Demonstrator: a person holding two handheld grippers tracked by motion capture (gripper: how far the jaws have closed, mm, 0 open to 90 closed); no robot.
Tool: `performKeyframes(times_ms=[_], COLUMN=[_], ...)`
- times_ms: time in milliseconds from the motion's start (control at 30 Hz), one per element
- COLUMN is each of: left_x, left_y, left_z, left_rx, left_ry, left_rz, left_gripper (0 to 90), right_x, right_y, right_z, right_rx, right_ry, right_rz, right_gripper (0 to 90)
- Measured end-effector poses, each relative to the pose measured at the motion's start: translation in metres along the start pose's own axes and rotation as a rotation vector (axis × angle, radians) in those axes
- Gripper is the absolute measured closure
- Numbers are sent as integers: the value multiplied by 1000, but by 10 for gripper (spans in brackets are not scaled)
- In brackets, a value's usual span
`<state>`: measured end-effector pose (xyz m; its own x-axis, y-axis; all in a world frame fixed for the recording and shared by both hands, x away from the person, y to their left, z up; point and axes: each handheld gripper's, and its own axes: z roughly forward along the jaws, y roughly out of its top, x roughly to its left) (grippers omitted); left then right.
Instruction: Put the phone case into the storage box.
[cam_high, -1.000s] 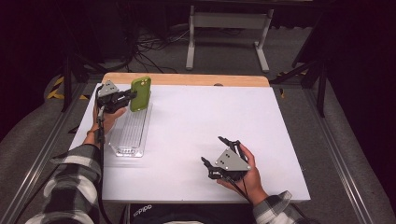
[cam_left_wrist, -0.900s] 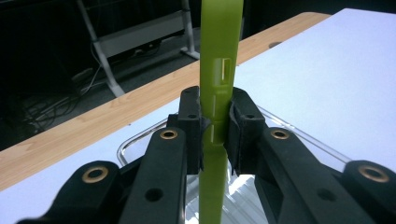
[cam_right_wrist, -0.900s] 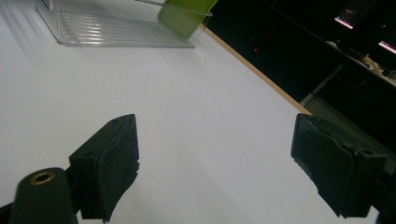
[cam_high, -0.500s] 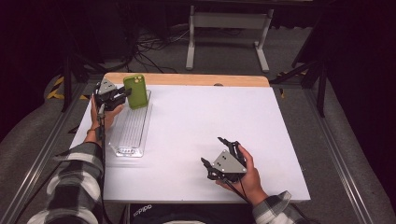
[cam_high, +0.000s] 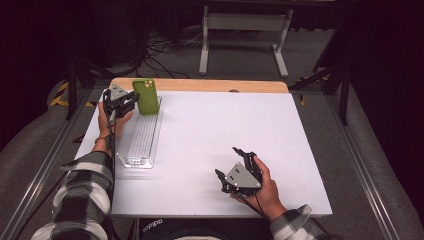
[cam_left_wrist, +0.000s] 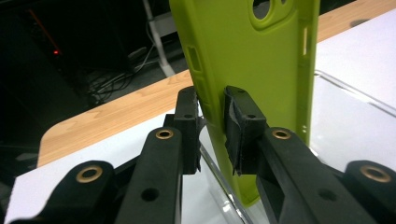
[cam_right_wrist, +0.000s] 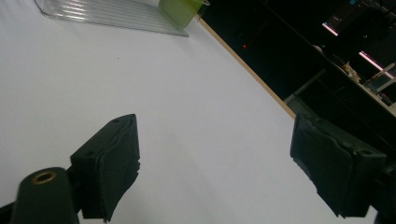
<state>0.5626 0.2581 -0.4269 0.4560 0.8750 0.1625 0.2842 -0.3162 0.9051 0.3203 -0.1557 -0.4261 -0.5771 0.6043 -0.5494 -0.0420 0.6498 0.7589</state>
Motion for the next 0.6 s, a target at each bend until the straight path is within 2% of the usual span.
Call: performKeyframes(times_ms=[200, 400, 600], left_x=[-1, -1, -2], left_y=[-1, -2, -2], left_z=[2, 2, 3], left_rx=[5, 6, 10], left_ry=[9, -1, -6], left_rz=[0, -6, -3], left_gripper=[763, 760, 756], right_x=[0, 1, 0], right_y=[0, 0, 0], right_z=[0, 1, -1], right_rx=[0, 5, -11], right_ry=[0, 2, -13], right_rz=[-3, -11, -12], right_gripper=[163, 163, 168])
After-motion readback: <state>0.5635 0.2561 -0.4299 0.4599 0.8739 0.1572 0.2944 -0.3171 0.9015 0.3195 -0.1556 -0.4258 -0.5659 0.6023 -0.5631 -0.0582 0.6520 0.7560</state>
